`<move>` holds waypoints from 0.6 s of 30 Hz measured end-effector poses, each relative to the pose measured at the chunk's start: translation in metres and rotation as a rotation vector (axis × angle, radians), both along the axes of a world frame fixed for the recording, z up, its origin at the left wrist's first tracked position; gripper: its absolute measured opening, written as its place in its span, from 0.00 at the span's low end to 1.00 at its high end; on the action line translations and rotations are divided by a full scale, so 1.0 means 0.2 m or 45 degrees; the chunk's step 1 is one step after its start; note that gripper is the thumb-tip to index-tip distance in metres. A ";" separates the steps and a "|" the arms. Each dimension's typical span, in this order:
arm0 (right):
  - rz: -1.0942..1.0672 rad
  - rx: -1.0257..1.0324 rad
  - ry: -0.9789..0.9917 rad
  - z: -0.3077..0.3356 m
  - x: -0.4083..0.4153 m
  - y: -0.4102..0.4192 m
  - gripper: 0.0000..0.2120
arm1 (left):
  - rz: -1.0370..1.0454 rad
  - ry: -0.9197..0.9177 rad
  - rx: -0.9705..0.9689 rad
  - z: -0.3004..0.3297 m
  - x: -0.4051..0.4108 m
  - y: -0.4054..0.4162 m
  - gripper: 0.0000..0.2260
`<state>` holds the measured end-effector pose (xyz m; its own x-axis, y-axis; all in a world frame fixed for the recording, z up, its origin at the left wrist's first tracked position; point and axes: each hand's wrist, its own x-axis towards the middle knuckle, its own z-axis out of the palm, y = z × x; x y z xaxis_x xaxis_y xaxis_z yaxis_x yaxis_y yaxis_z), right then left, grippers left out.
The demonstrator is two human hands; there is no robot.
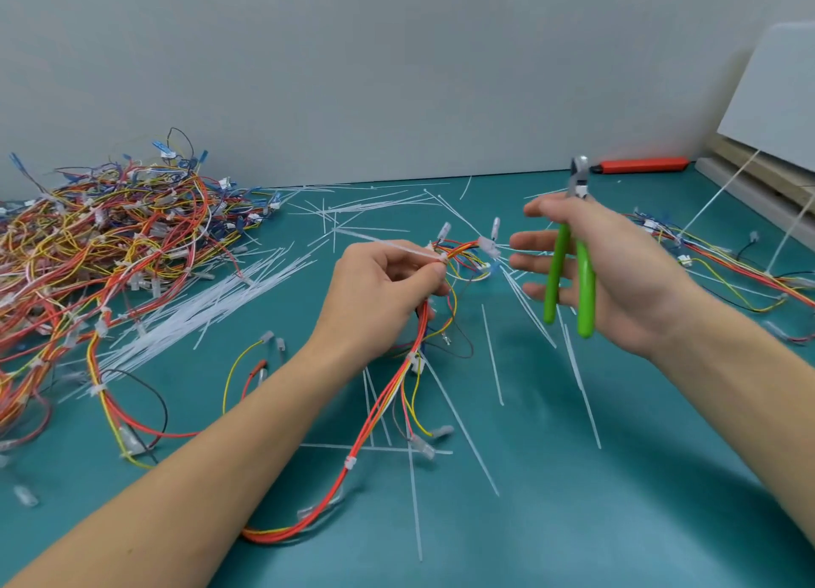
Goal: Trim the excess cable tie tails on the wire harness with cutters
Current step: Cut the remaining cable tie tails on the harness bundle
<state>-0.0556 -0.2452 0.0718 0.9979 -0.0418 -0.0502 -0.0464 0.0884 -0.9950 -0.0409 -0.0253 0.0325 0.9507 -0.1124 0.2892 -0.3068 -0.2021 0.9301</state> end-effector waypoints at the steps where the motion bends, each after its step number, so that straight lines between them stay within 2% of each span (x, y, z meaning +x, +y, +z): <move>1: 0.044 0.042 0.075 0.01 0.00 -0.03 0.10 | 0.031 -0.027 -0.016 0.00 0.01 0.00 0.04; 3: 0.272 0.197 0.255 0.04 0.01 -0.09 0.14 | 0.097 -0.071 -0.050 0.00 0.01 0.01 0.04; 6: 0.772 0.487 0.468 0.04 -0.01 -0.10 0.17 | 0.163 -0.040 -0.167 -0.01 0.02 0.01 0.04; 10: 1.219 0.645 0.436 0.01 -0.04 -0.08 0.22 | 0.196 0.200 -0.366 -0.01 0.04 0.02 0.02; 13: 1.262 0.633 0.423 0.00 -0.05 -0.04 0.21 | 0.171 0.310 -0.507 0.00 0.06 0.04 0.02; 15: 1.259 0.533 0.453 -0.01 -0.05 -0.01 0.24 | 0.156 0.323 -0.564 0.00 0.06 0.04 0.02; 18: 1.400 0.473 0.547 -0.05 -0.07 0.02 0.30 | 0.126 0.325 -0.593 -0.01 0.06 0.02 0.04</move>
<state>-0.0702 -0.2406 0.0617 0.3934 0.8946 -0.2121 -0.5909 0.0693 -0.8037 -0.0299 -0.0208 0.0302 0.9968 0.0666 0.0451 -0.0595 0.2334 0.9706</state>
